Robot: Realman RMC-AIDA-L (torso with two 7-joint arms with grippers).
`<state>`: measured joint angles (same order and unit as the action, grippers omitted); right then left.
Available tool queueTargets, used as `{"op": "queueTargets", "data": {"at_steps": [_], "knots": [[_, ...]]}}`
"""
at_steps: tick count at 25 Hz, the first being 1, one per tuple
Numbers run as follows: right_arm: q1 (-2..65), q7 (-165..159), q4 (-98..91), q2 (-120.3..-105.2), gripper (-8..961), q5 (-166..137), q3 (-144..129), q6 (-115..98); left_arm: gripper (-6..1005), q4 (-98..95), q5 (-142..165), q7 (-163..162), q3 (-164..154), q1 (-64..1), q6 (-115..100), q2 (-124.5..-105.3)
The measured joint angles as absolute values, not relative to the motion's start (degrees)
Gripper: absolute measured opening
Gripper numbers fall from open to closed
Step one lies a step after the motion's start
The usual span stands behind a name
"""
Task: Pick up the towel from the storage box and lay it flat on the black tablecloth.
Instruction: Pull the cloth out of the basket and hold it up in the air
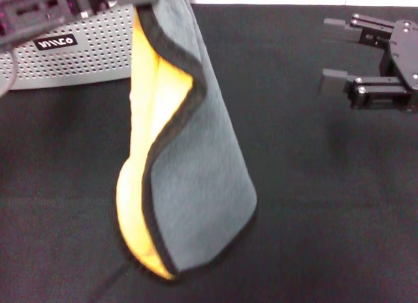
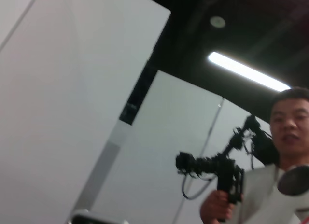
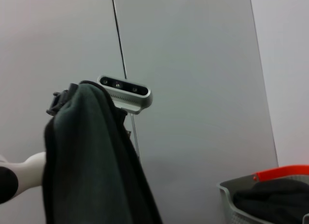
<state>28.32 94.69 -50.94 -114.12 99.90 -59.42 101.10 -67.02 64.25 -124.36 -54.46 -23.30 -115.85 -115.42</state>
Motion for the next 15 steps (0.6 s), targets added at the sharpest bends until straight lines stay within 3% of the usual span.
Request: {"op": "queueTargets", "data": {"at_steps": [15], "knots": [[30.7, 96.6, -50.4, -114.64, 799, 91.6, -59.8, 98.5, 25, -67.1, 64.2, -124.0, -63.7, -25.1, -116.3, -113.99]]}}
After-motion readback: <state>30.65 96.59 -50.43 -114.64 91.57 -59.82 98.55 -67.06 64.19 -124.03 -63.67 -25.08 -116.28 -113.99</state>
